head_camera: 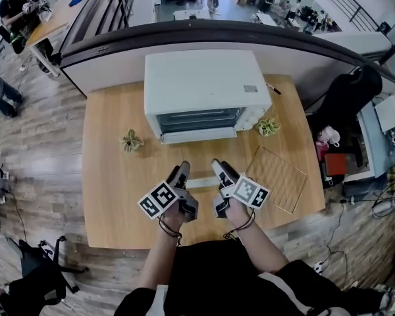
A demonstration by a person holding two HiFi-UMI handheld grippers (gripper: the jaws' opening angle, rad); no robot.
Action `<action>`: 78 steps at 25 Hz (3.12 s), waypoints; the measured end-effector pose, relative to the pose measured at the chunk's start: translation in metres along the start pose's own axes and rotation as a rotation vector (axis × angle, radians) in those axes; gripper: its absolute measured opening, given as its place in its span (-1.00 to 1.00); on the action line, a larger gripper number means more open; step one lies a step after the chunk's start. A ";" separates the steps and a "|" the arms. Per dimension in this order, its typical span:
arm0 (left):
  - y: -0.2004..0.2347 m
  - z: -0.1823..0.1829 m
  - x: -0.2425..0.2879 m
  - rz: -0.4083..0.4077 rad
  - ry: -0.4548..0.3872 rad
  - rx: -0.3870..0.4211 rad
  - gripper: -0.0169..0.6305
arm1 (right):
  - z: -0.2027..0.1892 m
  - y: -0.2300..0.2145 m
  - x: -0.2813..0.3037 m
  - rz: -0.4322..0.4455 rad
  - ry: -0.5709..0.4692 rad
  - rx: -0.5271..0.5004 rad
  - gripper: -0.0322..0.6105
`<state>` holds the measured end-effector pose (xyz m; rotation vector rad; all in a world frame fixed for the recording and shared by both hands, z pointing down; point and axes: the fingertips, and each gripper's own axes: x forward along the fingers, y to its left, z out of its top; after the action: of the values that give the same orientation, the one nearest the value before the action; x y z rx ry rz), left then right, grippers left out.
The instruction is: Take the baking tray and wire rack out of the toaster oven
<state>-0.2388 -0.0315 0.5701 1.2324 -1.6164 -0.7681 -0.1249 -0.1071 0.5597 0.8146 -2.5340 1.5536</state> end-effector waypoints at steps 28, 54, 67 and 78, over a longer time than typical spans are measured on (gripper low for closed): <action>0.039 0.083 0.158 0.059 -0.085 -0.148 -0.26 | 0.089 -0.065 0.164 -0.016 -0.036 0.273 -0.12; 0.061 0.076 0.142 0.096 -0.161 -0.148 -0.69 | 0.078 -0.093 0.149 -0.069 -0.040 0.320 -0.61; 0.061 0.046 0.104 0.096 -0.149 -0.152 -0.69 | 0.052 -0.095 0.107 -0.069 -0.038 0.336 -0.62; 0.058 0.030 0.079 0.084 -0.142 -0.135 -0.70 | 0.037 -0.091 0.080 -0.071 -0.043 0.330 -0.62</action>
<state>-0.2925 -0.0908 0.6338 1.0269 -1.6906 -0.9129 -0.1433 -0.2030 0.6406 0.9672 -2.2778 1.9800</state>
